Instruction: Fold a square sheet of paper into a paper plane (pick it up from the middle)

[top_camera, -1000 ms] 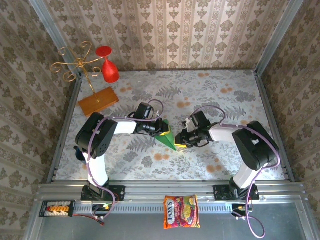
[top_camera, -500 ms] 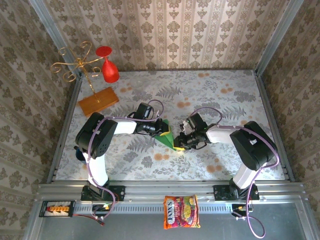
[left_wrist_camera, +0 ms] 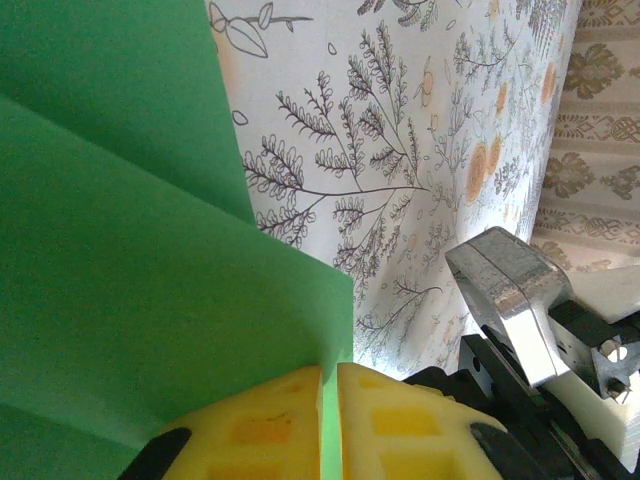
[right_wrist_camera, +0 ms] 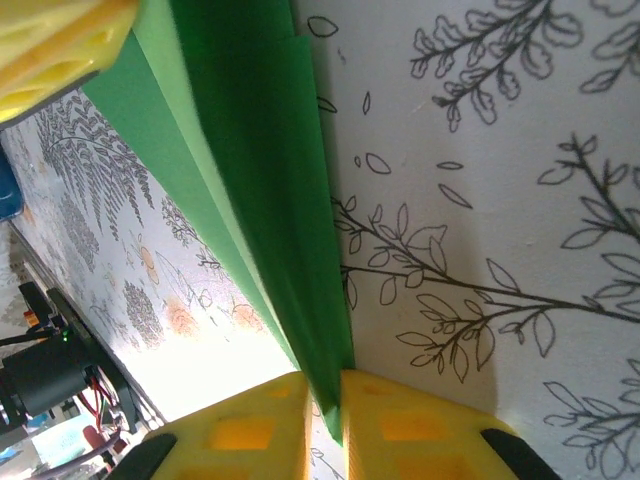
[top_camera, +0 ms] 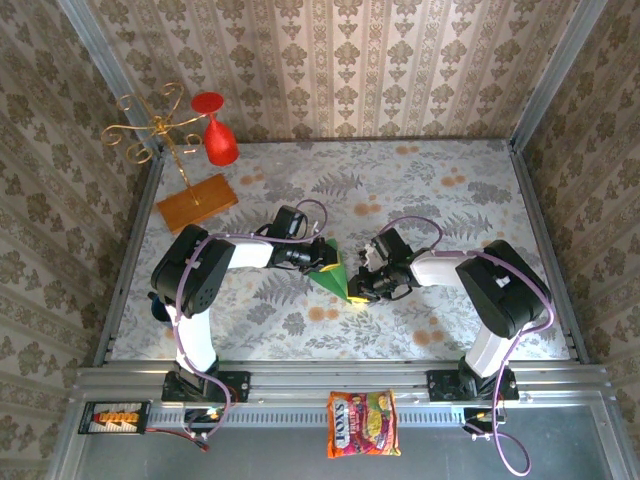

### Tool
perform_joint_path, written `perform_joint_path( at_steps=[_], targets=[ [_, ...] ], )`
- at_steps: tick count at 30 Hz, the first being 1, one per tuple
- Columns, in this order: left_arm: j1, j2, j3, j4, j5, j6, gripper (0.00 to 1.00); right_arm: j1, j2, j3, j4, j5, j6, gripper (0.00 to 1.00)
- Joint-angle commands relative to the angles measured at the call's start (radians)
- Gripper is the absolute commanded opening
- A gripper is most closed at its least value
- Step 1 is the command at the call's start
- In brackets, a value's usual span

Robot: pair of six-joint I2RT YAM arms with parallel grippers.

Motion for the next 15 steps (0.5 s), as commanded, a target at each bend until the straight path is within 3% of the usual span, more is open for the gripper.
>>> perform_joint_path(
  at_steps=[1, 10, 15],
  targets=[
    [0.005, 0.012, -0.014, -0.016, 0.004, 0.027, 0.12, 0.009, -0.012, 0.016, -0.032, 0.029, -0.002, 0.19],
    [0.008, 0.012, -0.017, -0.012, 0.004, 0.029, 0.12, 0.009, -0.039, 0.024, -0.072, 0.054, -0.020, 0.24],
    [0.008, 0.011, -0.017, -0.012, 0.003, 0.028, 0.12, 0.009, -0.025, 0.021, -0.057, 0.041, -0.015, 0.19]
  ],
)
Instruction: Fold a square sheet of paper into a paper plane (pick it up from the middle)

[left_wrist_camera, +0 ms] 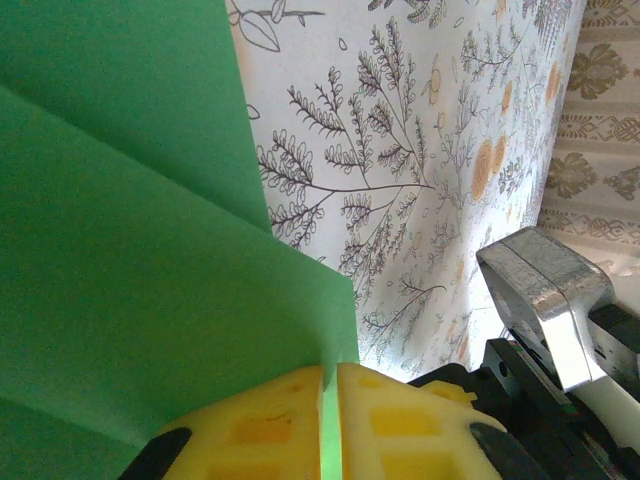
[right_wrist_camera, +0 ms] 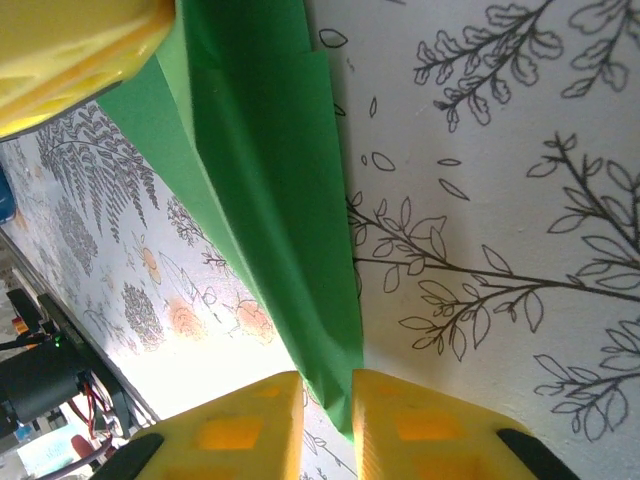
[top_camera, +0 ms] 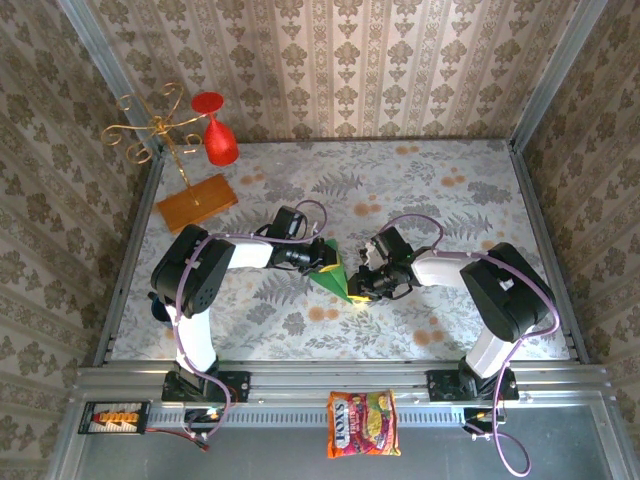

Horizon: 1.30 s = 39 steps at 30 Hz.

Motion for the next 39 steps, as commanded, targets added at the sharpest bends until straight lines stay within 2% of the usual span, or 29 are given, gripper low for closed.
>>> perform_joint_path(
  at_steps=[1, 11, 39],
  targets=[
    [0.009, 0.011, -0.014, -0.009, 0.003, 0.029, 0.12, 0.006, 0.007, 0.009, -0.014, 0.007, -0.011, 0.18],
    [0.009, 0.019, -0.010, -0.012, -0.010, 0.022, 0.11, 0.008, 0.050, 0.005, -0.012, 0.002, -0.003, 0.14],
    [0.017, 0.051, 0.016, -0.030, -0.017, 0.018, 0.11, 0.008, 0.055, 0.005, -0.020, 0.018, 0.003, 0.15]
  ],
)
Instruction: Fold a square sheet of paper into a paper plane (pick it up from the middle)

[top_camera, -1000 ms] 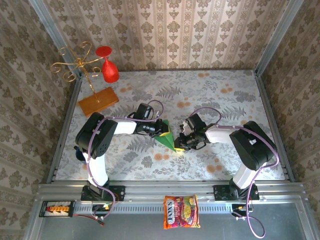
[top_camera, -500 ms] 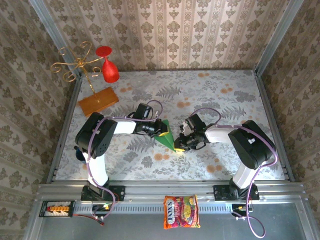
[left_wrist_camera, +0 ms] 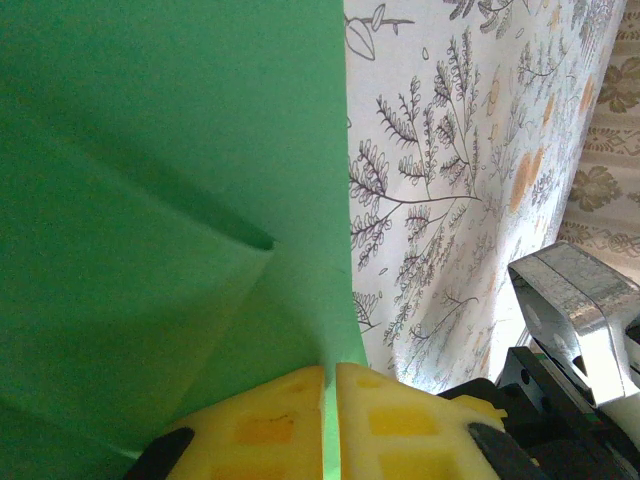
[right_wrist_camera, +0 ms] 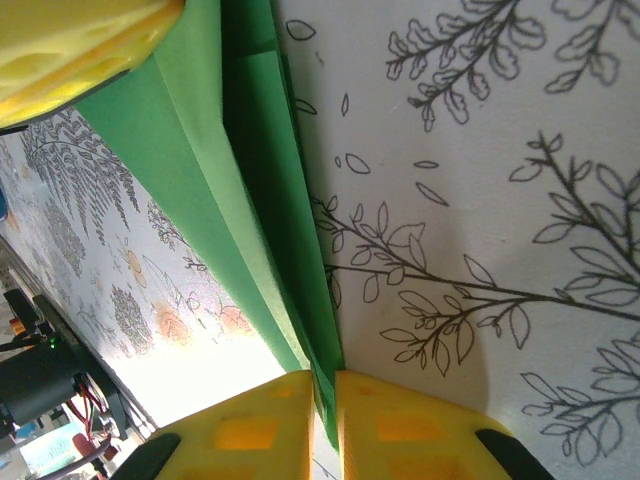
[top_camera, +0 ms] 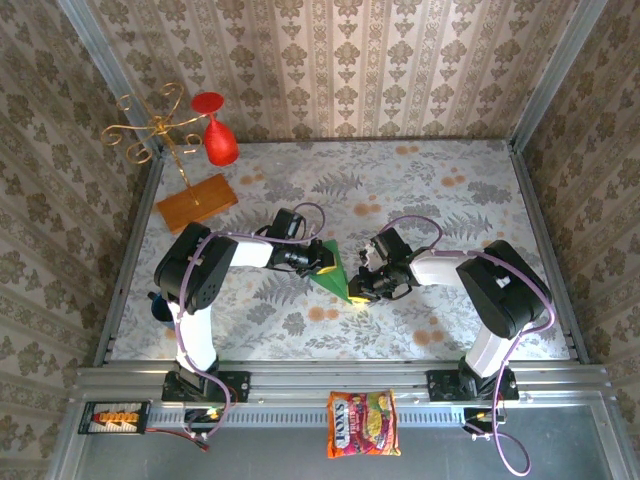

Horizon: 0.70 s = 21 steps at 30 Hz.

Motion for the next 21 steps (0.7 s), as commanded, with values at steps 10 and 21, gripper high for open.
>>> perform_joint_path(
  at_steps=[10, 21],
  targets=[
    [0.004, 0.040, 0.034, -0.042, -0.005, 0.028, 0.11, 0.006, 0.017, 0.002, -0.022, 0.030, 0.007, 0.16],
    [0.005, 0.063, 0.060, -0.181, -0.054, 0.055, 0.11, -0.003, -0.133, 0.011, -0.083, 0.116, -0.002, 0.33]
  ],
)
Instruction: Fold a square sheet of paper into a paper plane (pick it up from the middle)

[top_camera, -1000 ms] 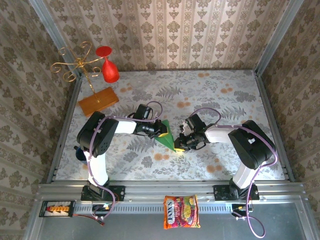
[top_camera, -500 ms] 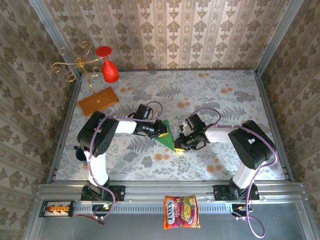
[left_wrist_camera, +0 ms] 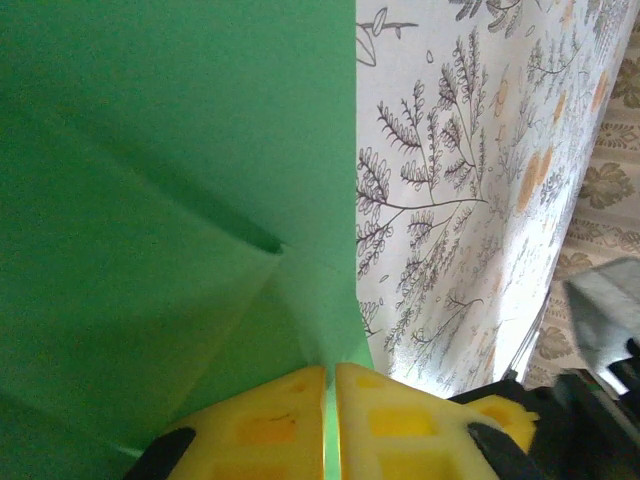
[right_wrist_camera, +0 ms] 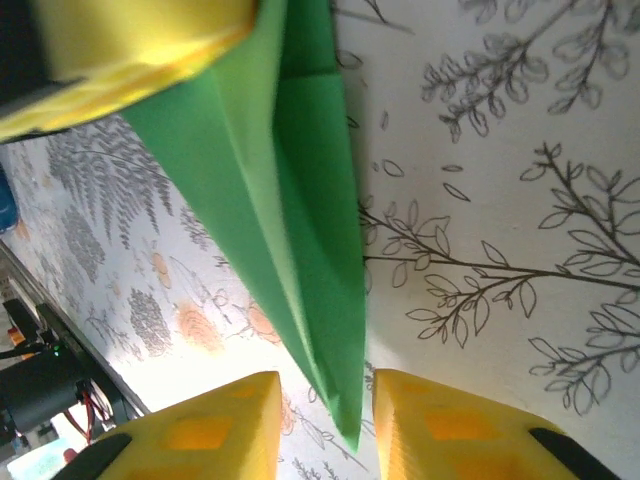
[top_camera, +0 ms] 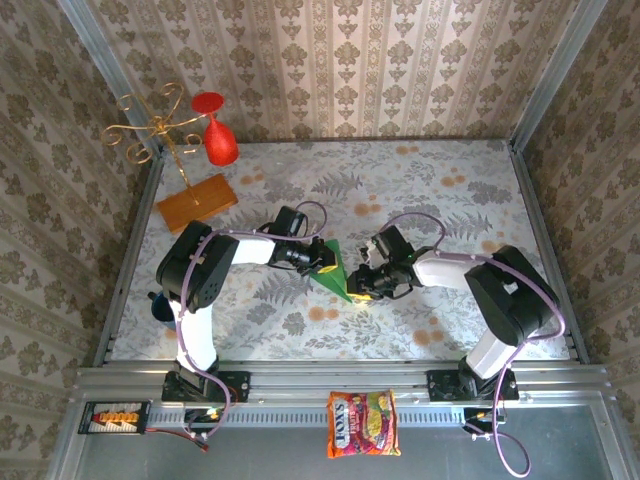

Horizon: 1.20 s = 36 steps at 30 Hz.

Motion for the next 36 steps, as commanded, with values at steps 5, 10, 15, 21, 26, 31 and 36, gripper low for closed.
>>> perform_joint_path(
  at_steps=[5, 10, 15, 21, 26, 31, 36],
  targets=[
    [0.006, 0.061, 0.021, -0.132, -0.065, 0.024, 0.11, -0.007, -0.057, 0.053, -0.095, 0.099, -0.044, 0.40],
    [0.006, 0.060, 0.022, -0.131, -0.071, 0.019, 0.11, 0.004, 0.026, 0.122, -0.097, 0.085, -0.044, 0.43],
    [0.006, 0.055, 0.023, -0.136, -0.071, 0.017, 0.11, 0.019, 0.091, 0.174, -0.117, 0.106, -0.050, 0.44],
    [0.004, 0.052, 0.019, -0.140, -0.071, 0.018, 0.11, 0.025, 0.117, 0.193, -0.134, 0.145, -0.059, 0.43],
    [0.003, 0.050, 0.022, -0.137, -0.068, 0.018, 0.11, 0.034, 0.154, 0.211, -0.130, 0.140, -0.072, 0.38],
    [0.003, 0.051, 0.020, -0.134, -0.066, 0.017, 0.12, 0.038, 0.184, 0.234, -0.124, 0.138, -0.081, 0.36],
    [0.003, 0.048, 0.020, -0.136, -0.066, 0.015, 0.12, 0.042, 0.198, 0.245, -0.121, 0.133, -0.088, 0.30]
  ],
)
